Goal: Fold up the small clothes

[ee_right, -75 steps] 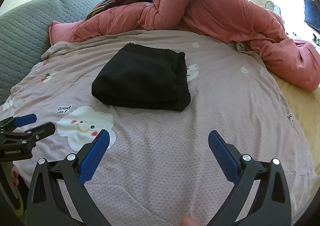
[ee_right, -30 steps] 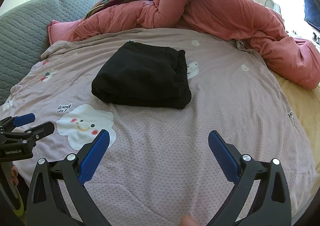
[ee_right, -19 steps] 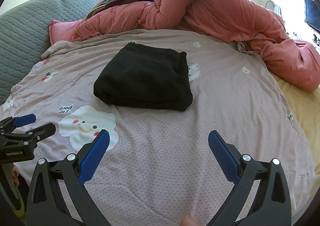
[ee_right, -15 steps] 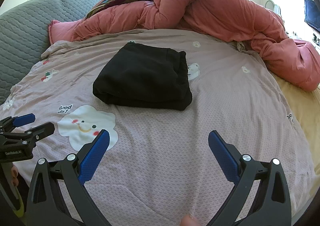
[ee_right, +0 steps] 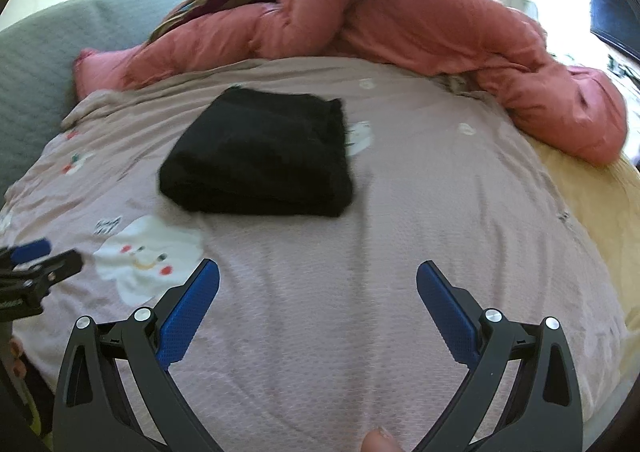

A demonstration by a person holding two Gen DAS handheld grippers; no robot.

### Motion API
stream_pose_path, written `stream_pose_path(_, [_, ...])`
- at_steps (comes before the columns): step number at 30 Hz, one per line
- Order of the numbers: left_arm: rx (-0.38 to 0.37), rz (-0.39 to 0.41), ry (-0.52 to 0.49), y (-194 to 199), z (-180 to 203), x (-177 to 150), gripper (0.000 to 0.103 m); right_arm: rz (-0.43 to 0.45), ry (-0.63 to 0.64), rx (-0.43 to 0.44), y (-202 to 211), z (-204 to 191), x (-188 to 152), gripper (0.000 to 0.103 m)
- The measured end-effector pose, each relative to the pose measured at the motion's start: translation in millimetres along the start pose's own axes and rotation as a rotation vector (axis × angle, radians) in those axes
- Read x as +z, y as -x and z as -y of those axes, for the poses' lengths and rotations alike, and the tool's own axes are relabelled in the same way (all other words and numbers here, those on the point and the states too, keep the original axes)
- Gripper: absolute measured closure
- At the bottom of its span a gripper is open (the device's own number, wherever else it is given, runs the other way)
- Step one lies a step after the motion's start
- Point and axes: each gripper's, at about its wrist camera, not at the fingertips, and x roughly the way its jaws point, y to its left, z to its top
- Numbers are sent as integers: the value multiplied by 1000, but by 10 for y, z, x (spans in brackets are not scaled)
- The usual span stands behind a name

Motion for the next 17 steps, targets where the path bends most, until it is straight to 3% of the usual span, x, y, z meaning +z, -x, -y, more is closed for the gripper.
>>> stream_pose_path(4, [10, -8, 57, -56, -204, 67, 10, 42, -149, -148, 66, 492, 15, 5])
stream_pose_path(9, [70, 11, 143, -102, -671, 255, 10, 55, -422, -380, 262, 1472, -151, 5])
stream_pose_path(13, [211, 24, 231, -178, -1386, 496, 10, 69, -600, -703, 657, 2458, -512, 5])
stream_pose_path(17, [346, 8, 338, -294, -2293, 687, 10, 1, -831, -986, 1168, 3351, -1122, 5])
